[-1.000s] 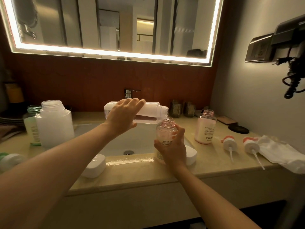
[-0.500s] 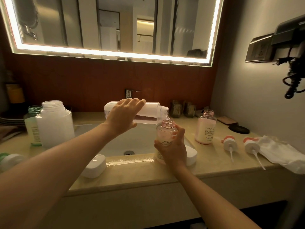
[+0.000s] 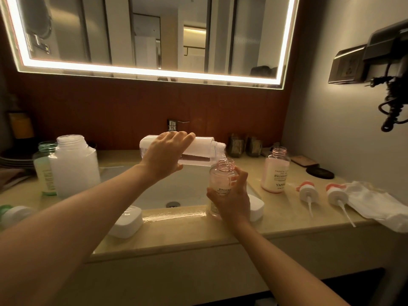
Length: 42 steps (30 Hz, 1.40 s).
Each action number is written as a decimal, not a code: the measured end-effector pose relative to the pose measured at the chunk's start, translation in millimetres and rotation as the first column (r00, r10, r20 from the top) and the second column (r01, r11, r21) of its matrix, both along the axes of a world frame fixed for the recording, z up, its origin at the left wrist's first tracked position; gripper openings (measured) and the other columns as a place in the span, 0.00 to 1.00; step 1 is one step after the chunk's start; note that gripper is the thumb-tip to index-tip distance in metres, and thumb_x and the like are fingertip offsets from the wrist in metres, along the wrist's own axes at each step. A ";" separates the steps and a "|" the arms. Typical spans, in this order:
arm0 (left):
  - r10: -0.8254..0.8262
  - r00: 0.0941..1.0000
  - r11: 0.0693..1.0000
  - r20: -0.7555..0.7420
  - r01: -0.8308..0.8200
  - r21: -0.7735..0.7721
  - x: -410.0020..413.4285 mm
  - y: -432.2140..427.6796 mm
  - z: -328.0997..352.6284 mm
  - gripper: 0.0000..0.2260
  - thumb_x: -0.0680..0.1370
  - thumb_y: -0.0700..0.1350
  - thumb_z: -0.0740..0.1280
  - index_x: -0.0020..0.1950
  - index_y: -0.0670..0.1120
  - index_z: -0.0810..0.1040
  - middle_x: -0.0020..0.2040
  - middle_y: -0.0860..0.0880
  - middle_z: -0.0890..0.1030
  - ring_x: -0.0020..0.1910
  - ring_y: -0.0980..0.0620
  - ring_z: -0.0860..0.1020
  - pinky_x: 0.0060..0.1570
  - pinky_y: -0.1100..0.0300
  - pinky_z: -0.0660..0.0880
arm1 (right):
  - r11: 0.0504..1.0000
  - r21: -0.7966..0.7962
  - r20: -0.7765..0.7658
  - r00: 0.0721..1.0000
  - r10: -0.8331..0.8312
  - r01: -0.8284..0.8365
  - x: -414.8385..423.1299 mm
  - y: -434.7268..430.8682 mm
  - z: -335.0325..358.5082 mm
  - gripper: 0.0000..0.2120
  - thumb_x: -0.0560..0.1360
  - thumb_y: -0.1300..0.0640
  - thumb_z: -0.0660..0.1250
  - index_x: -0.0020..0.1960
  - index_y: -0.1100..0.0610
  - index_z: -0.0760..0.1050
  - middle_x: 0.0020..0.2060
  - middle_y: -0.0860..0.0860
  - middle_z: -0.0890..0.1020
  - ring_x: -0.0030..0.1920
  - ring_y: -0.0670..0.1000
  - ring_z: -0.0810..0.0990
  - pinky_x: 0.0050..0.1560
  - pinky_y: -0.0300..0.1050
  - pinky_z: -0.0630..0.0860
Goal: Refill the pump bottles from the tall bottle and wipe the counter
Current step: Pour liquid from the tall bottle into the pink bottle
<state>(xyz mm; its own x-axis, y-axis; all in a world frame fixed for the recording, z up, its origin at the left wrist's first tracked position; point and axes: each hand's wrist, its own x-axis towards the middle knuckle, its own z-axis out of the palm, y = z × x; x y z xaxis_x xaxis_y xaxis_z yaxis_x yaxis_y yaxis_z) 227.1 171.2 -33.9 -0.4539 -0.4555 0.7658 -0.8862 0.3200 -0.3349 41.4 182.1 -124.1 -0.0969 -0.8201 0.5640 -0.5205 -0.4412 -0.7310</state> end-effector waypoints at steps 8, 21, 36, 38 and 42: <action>0.007 1.000 1.000 0.002 -0.007 -0.009 -0.3 1.0 1.0 0.37 0.50 0.40 0.82 0.57 0.39 0.74 0.48 0.40 0.81 0.43 0.40 0.81 0.40 0.42 0.78 | 1.000 0.004 -0.011 1.000 -0.008 0.008 -0.3 -0.6 -0.6 0.39 0.66 0.49 0.74 0.67 0.53 0.53 0.65 0.53 0.69 0.61 0.54 0.73 0.51 0.42 0.73; -0.004 1.000 1.000 0.025 0.005 -0.016 0.8 -0.7 2.0 0.39 0.50 0.41 0.82 0.57 0.42 0.70 0.48 0.41 0.81 0.43 0.41 0.81 0.40 0.43 0.78 | 1.000 -0.012 -0.017 1.000 -0.006 0.006 -0.6 -2.0 -2.0 0.39 0.66 0.48 0.74 0.67 0.52 0.53 0.65 0.53 0.69 0.61 0.54 0.73 0.49 0.40 0.72; 0.000 0.999 1.000 0.040 0.001 -0.006 2.1 -2.8 2.8 0.38 0.51 0.40 0.82 0.58 0.41 0.71 0.49 0.41 0.80 0.44 0.40 0.81 0.41 0.43 0.78 | 1.000 -0.009 -0.039 0.999 -0.028 0.027 -0.5 -2.4 -2.2 0.39 0.66 0.48 0.74 0.67 0.54 0.54 0.64 0.54 0.69 0.60 0.55 0.73 0.53 0.47 0.76; -0.001 0.999 1.000 0.037 0.001 -0.001 2.3 -2.7 2.8 0.38 0.51 0.40 0.82 0.58 0.41 0.71 0.49 0.40 0.80 0.44 0.40 0.81 0.41 0.42 0.78 | 1.000 -0.011 -0.038 0.999 -0.025 0.025 -0.1 -2.7 -2.6 0.39 0.66 0.47 0.74 0.67 0.53 0.54 0.64 0.54 0.69 0.61 0.55 0.73 0.52 0.47 0.76; 0.001 0.999 1.000 0.037 -0.001 0.002 2.1 -2.6 3.5 0.37 0.52 0.40 0.82 0.58 0.40 0.72 0.49 0.40 0.80 0.44 0.40 0.81 0.42 0.42 0.78 | 1.000 -0.013 -0.030 0.999 -0.021 0.020 -0.2 -2.2 -2.6 0.39 0.66 0.48 0.74 0.67 0.54 0.54 0.64 0.54 0.69 0.60 0.55 0.73 0.52 0.47 0.76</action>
<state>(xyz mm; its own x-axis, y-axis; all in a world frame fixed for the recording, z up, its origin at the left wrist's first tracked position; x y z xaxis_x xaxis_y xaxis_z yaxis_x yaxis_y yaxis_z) 229.2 168.6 -30.4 -0.4817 -0.4579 0.7472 -0.8734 0.3199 -0.3671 41.2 179.8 -126.7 -0.0961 -0.8108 0.5774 -0.5516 -0.4394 -0.7090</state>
